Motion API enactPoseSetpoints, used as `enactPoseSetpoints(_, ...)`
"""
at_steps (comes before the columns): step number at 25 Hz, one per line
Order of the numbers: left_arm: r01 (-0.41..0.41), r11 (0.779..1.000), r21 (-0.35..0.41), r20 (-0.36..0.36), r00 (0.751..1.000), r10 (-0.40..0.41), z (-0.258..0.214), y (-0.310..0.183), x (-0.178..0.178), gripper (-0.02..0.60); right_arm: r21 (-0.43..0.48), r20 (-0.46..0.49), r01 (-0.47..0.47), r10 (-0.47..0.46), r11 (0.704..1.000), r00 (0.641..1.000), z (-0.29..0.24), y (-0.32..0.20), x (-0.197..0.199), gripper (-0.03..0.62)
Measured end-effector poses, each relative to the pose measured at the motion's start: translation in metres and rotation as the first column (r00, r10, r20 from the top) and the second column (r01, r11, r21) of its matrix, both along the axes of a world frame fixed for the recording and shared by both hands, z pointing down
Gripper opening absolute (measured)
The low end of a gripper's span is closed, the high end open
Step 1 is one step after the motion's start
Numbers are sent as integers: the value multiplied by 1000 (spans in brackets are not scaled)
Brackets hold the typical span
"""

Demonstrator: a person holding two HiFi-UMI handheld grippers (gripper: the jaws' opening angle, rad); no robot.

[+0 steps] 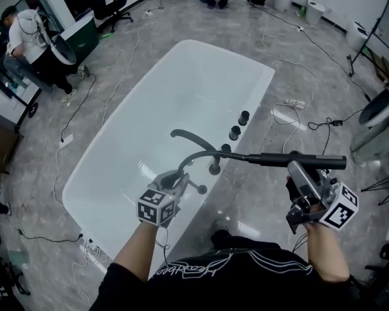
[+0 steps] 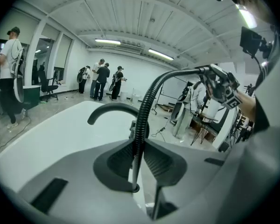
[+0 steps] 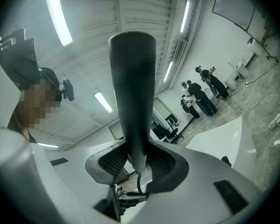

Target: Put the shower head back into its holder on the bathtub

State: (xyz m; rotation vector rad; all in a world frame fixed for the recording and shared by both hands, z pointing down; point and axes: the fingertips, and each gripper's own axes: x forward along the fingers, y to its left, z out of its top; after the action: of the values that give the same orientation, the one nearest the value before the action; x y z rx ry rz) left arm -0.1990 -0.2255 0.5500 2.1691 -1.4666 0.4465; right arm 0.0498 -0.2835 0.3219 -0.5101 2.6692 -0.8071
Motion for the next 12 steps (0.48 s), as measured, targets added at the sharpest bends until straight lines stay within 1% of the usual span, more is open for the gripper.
enactPoseSetpoints(5, -39, 998, -49, 48, 998, 42, 33, 5, 10, 64, -7, -8, 23, -23, 1000, 1000, 7, 11, -6, 135)
enactPoseSetpoints(9, -48, 994, -99, 45, 998, 53, 57, 4, 20, 64, -17, -19, 39, -39, 999, 999, 10, 12, -8, 135)
enactPoseSetpoints(12, -49, 986, -158, 51, 997, 57, 80, 3, 25, 64, -26, -39, 48, -49, 999, 998, 17, 12, -9, 135)
